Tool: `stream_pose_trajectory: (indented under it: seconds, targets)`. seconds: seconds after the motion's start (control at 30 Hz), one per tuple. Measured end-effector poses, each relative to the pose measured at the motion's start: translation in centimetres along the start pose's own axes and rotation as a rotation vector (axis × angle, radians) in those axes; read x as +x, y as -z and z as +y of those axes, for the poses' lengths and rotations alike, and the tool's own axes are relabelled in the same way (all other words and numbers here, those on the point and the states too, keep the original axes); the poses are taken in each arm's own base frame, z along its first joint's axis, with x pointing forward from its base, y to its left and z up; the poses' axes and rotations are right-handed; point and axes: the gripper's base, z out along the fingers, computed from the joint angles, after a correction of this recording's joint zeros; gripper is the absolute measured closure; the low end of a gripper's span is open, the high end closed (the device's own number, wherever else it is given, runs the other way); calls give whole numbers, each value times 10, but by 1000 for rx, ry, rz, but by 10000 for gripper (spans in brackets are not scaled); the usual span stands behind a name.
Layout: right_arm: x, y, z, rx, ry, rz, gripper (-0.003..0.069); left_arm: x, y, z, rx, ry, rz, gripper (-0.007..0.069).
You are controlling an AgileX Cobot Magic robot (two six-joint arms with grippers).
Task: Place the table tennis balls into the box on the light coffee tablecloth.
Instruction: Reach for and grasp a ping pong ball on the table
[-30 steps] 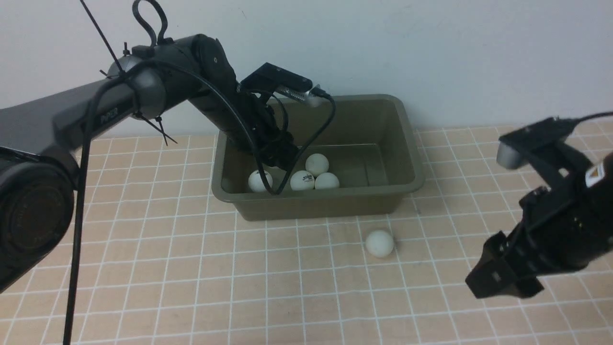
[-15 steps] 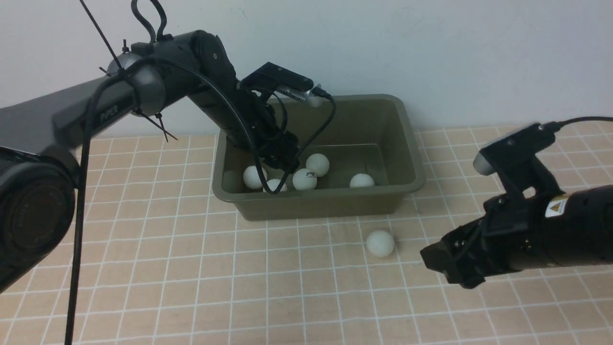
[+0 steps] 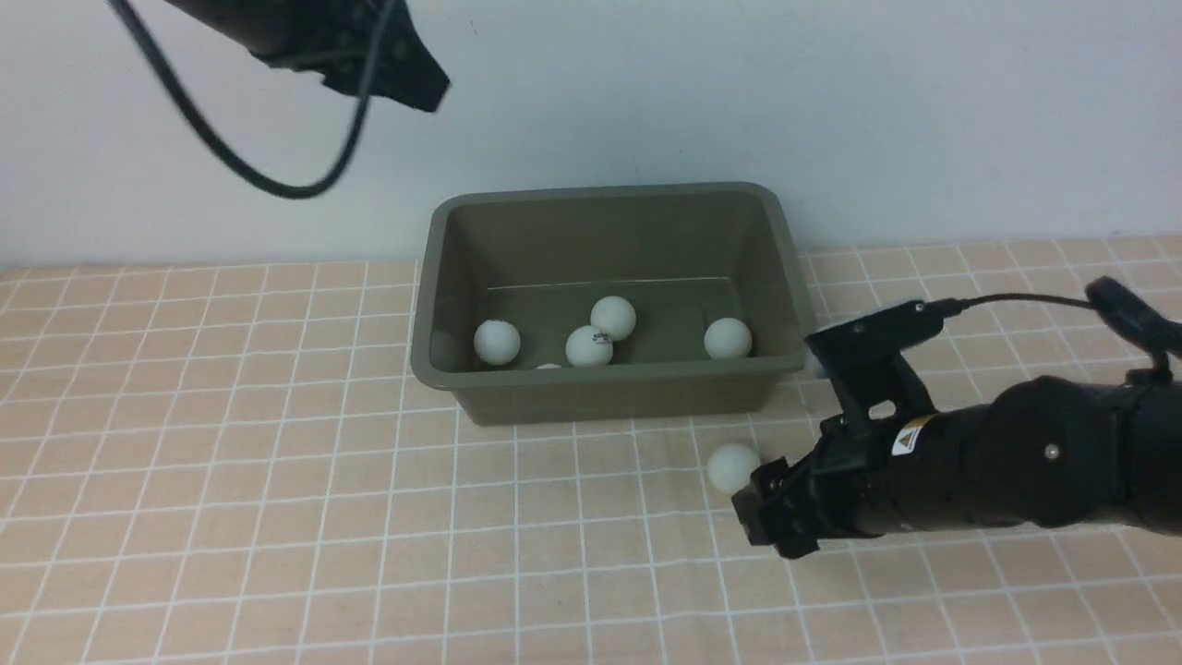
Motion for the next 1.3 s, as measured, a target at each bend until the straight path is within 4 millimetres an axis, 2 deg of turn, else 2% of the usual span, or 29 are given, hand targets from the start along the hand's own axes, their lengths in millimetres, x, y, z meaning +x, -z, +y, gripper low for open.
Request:
stream_pose_trajectory:
  seconds: [0.07, 0.2, 0.47, 0.7, 0.87, 1.17, 1.3]
  targets:
    - [-9, -1, 1, -3, -5, -21, 167, -1, 13, -4, 15, 5, -17, 253]
    - [-20, -6, 3, -12, -8, -23, 167, -3, 24, -11, 42, -8, -40, 253]
    - [-20, -25, 2, -13, -8, 26, 167, -9, 43, -27, 90, -28, -110, 253]
    - [-18, -43, 0, -2, 6, 51, 186, -13, 71, -45, 89, -63, -176, 253]
    - [-26, -52, 0, 0, 17, 40, 188, -14, 88, -56, 82, -88, -210, 253]
    - [-25, -76, -2, 4, 29, 77, 199, -14, 96, -62, 88, -100, -232, 253]
    - [-26, -84, -2, 6, 36, 86, 272, -15, 96, -62, 91, -99, -234, 253]
